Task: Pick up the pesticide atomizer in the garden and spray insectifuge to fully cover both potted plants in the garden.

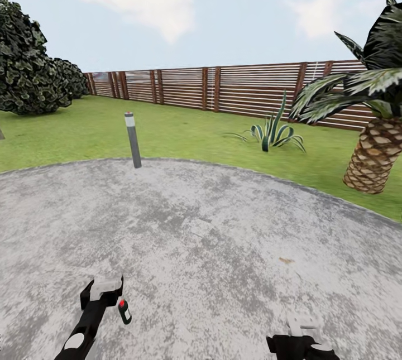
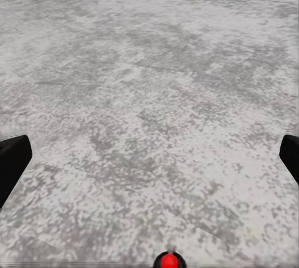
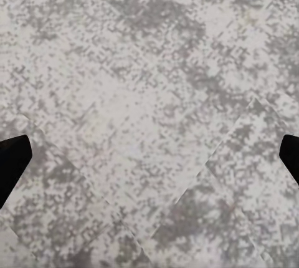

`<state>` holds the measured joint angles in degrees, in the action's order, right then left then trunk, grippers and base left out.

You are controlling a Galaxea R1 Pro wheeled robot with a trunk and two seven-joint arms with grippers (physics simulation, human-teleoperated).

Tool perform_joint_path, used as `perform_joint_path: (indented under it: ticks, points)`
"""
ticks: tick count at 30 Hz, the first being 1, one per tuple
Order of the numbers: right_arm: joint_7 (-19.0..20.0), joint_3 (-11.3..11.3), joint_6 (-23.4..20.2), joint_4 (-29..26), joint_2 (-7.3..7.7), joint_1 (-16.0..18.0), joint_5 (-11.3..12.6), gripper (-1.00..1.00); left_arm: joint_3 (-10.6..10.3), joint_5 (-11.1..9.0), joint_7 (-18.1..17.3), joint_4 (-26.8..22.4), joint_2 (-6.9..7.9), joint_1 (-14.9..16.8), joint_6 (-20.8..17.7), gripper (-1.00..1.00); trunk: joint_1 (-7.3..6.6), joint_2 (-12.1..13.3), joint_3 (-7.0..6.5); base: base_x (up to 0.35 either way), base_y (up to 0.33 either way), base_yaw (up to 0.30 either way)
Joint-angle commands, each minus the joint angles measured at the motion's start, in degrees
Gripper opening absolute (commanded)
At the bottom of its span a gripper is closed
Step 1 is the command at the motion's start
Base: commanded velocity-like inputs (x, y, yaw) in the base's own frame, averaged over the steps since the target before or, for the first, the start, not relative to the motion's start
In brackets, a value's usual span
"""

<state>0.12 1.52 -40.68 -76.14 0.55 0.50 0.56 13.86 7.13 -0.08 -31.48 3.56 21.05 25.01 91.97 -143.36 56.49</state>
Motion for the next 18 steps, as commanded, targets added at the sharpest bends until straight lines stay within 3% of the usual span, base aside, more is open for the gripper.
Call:
perform_joint_path:
  ticks: [1, 5, 10, 18]
  points:
    - [0.0, 0.01, -0.27, -0.06, 0.06, 0.03, 0.06, 1.0, 0.29, 0.6, -0.01, 0.03, -0.04, 0.05, 0.22, 1.0, 0.01, -0.04, 0.34, 0.0, 0.0, 0.0]
    - [0.04, -0.02, -0.27, -0.41, 0.19, 0.03, 0.06, 1.0, 0.29, 0.6, -0.01, 0.02, -0.07, 0.26, 0.22, 1.0, 0.11, -0.09, 1.53, 0.0, 0.0, 0.0]
    - [0.05, -0.03, -0.27, -2.42, 0.16, 0.03, 0.06, 1.0, 0.29, 0.67, -0.01, 0.09, -0.21, 2.73, 0.22, 1.0, 0.24, -0.16, 3.08, 0.0, 0.0, 0.03]
    - [0.05, -0.17, -0.27, -3.62, 0.16, 0.03, 0.06, 1.0, 0.2, 0.69, -0.01, 0.1, -0.22, 3.02, 0.22, 1.0, 0.45, -0.27, 5.58, 0.0, 0.0, 0.091]
